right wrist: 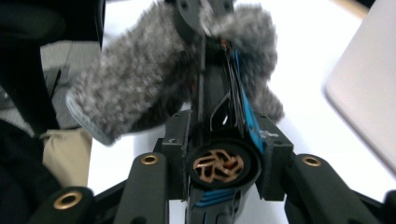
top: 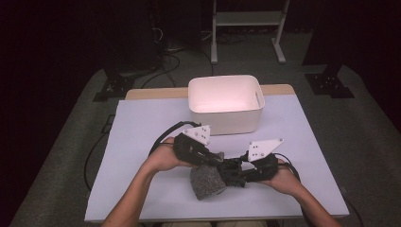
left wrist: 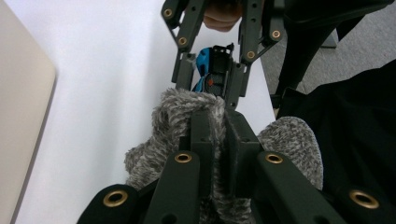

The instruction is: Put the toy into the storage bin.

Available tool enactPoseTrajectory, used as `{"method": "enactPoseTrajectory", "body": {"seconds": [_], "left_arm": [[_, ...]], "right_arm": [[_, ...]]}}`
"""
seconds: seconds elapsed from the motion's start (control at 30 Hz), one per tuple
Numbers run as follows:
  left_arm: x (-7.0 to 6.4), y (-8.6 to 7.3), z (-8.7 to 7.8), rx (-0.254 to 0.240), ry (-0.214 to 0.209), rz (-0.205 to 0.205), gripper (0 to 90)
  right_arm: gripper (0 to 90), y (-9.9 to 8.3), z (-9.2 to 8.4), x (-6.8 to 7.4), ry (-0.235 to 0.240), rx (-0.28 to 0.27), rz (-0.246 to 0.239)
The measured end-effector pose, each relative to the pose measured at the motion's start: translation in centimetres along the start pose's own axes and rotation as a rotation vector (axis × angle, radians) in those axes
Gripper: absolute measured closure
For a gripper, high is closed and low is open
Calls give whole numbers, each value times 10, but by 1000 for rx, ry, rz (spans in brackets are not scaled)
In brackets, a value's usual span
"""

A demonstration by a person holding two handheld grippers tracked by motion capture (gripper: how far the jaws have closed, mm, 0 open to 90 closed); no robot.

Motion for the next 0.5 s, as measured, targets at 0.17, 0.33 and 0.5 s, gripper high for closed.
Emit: {"method": "enactPoseTrajectory", "body": {"seconds": [0.17,0.33,0.5], "left_arm": [[-1,1,4,11,-2,3,833],[0,3,9,-1,-18,5,833],[0,4,11,-24,-27,1,832]], "right_arm": [[599,-3,-4,-1,7,36,14],[558,-5,-10,-3,-2,74,10],[557,-14,-8,-3,4,113,15]]}}
Point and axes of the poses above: each handheld gripper's, and its own axes: z roughly forward along the jaws, y roughly out of its top, x roughly to its left, the point moved 8 cm from there along z, roughly forward along the jaws, and after that the axes turned 1 degree about -z, right-handed, at the moved point
